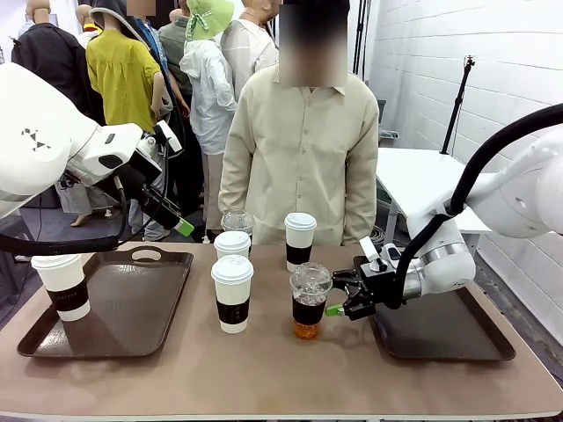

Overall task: Distribute the coffee onto the tray.
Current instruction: Pick up one iced Americano and place it on the right Handle tray.

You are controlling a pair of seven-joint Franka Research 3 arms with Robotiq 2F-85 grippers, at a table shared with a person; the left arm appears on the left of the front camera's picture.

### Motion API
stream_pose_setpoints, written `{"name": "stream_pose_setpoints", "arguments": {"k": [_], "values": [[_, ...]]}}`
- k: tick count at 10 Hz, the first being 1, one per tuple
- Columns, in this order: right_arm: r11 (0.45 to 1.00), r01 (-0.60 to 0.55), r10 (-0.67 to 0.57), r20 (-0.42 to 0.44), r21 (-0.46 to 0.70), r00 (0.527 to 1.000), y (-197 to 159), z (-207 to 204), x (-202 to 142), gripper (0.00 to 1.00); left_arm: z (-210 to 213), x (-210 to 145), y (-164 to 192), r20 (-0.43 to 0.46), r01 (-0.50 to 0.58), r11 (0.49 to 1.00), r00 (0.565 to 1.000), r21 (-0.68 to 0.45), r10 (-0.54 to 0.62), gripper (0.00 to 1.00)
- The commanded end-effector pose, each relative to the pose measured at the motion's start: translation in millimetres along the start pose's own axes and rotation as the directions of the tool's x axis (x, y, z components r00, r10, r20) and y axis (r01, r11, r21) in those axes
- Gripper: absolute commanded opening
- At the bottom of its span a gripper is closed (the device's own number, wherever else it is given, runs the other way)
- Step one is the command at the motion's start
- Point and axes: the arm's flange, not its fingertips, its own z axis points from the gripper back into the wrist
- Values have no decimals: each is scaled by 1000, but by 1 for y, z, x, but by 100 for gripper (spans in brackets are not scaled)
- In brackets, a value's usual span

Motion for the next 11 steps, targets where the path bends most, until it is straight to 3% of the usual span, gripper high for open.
{"name": "stream_pose_setpoints", "arguments": {"k": [1,7,11], "values": [[1000,12,-12,12,29,1000,-8,-9,0,100,0,-1,2,1,5,1000,1000,-9,-5,100],[988,46,-48,12,145,999,-15,-29,2,100,0,-1,2,1,5,1000,1000,-9,-5,100],[982,95,-96,-5,163,995,-20,-38,0,100,0,-1,2,1,5,1000,1000,-9,-5,100]]}}
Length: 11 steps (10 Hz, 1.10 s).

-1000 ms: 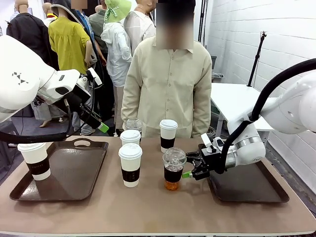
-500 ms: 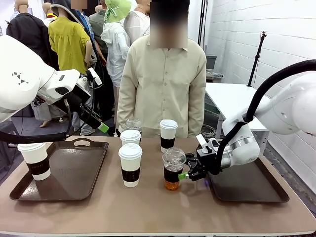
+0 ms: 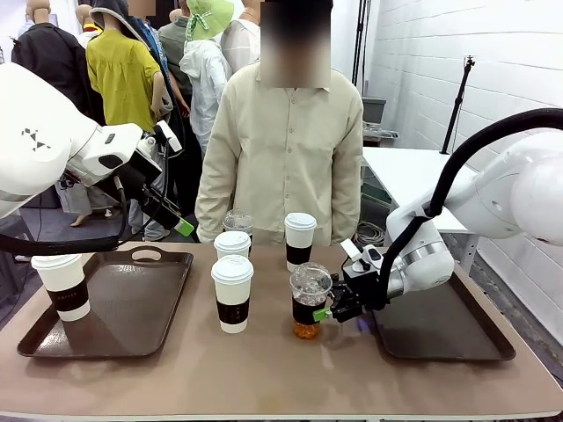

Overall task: Distribute the coffee onto the tray.
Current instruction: Pick up one iced Americano and place it on the right Handle tray.

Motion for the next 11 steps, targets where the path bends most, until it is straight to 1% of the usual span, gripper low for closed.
{"name": "stream_pose_setpoints", "arguments": {"k": [1,2,3,8,9,11], "values": [[999,23,-22,-4,28,1000,-9,-3,0,100,0,-1,2,2,5,1000,1000,-9,-5,100],[999,32,-31,-33,35,999,-8,-4,1,89,0,-1,2,2,5,1000,1000,-9,-5,100],[999,13,-13,-4,30,1000,-7,-2,0,72,0,-1,2,2,5,1000,1000,-9,-5,100],[999,26,-28,32,46,999,-2,5,6,72,0,-1,2,2,5,1000,1000,-9,-5,100],[999,36,-37,34,30,999,6,15,15,72,0,-1,2,2,5,1000,1000,-9,-5,100],[999,32,-30,41,-38,999,30,48,38,72,0,-1,2,2,5,1000,1000,-9,-5,100]]}}
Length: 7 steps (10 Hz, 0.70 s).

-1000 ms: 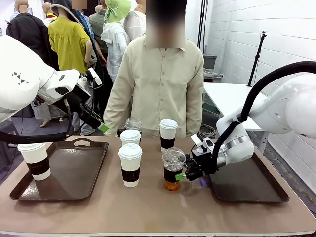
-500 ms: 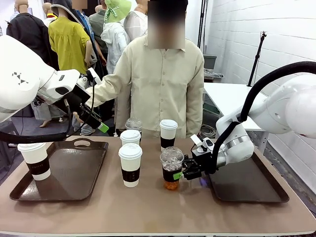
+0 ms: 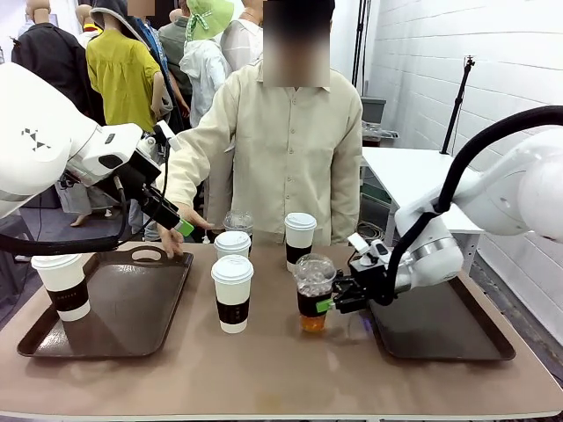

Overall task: Distribute the coffee onto the tray.
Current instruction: Pick up one iced Americano and place it on the right Handle tray.

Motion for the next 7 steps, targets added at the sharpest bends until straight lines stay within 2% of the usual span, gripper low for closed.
{"name": "stream_pose_setpoints", "arguments": {"k": [1,4,7], "values": [[999,4,-2,31,-50,1000,35,34,30,72,0,-1,2,2,5,1000,1000,-9,-5,100],[984,-2,8,30,-176,1000,77,88,35,72,0,-1,2,2,5,1000,1000,-9,-5,100],[961,-16,26,32,-275,999,117,126,19,72,0,-1,2,2,5,1000,1000,-9,-5,100]]}}
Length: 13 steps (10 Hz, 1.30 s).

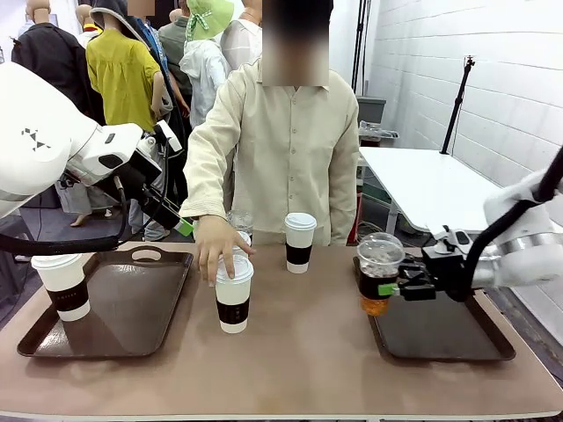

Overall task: Distribute the coffee onto the tray.
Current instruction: Pick up one iced Americano and place it on the right Handle tray.

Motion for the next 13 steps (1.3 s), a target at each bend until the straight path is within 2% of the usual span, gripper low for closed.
{"name": "stream_pose_setpoints", "arguments": {"k": [1,5,9,13], "values": [[999,-21,22,18,-44,1000,20,18,-8,72,0,-1,2,3,4,1000,1000,-10,-4,100],[996,-35,36,10,-85,999,34,52,-44,72,0,-1,2,3,4,1000,1000,-10,-4,100],[993,-79,82,36,-93,996,16,63,-68,72,0,-1,2,3,4,1000,1000,-10,-4,100],[993,-63,69,58,-100,996,1,59,-83,72,0,-1,2,3,4,1000,1000,-10,-4,100]]}}
